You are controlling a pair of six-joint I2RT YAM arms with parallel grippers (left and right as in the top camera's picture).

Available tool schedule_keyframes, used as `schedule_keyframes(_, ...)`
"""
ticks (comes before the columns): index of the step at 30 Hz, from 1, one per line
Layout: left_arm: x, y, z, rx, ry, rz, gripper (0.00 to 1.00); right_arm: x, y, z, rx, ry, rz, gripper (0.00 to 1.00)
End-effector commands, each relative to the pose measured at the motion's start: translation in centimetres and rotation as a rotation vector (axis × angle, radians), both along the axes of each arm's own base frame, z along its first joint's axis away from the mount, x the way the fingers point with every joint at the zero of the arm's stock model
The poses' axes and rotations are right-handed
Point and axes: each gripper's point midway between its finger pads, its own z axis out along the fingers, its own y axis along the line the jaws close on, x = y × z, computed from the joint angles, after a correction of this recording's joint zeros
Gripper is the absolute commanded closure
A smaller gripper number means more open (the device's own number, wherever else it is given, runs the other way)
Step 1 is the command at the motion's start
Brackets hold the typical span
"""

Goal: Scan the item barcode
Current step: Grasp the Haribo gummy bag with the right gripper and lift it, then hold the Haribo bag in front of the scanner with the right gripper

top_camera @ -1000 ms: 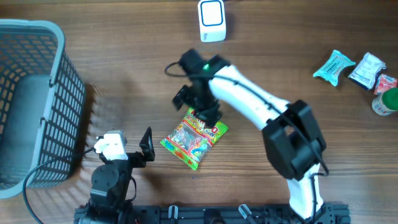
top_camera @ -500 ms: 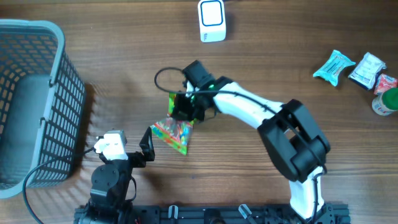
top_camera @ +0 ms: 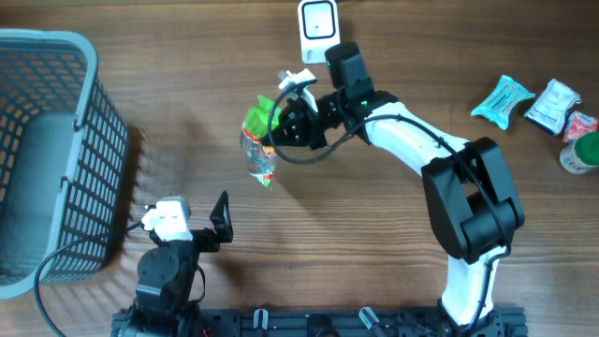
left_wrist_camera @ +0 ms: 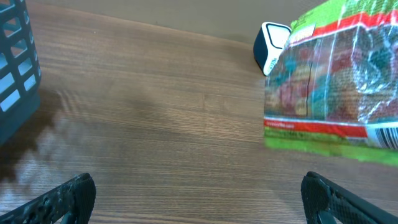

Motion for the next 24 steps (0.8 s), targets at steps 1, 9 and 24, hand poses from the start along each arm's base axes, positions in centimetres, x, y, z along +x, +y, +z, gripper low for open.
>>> schedule_keyframes(1, 0.0, 0.0, -0.1, 0.012, -0.004, -0.005, 0.00, -0.5, -0.2, 4.2, -0.026, 0.112, 0.068, 0.95)
schedule_keyframes(9, 0.0, 0.0, 0.0, 0.012, -0.004, -0.005, 0.00, -0.2, -0.1, 5.4, -0.140, 0.312, 0.069, 0.96)
schedule_keyframes(24, 0.0, 0.0, -0.1, 0.012, -0.004, -0.005, 0.00, 12.5, -4.7, -5.8, -0.600, 0.341, -0.932, 0.95)
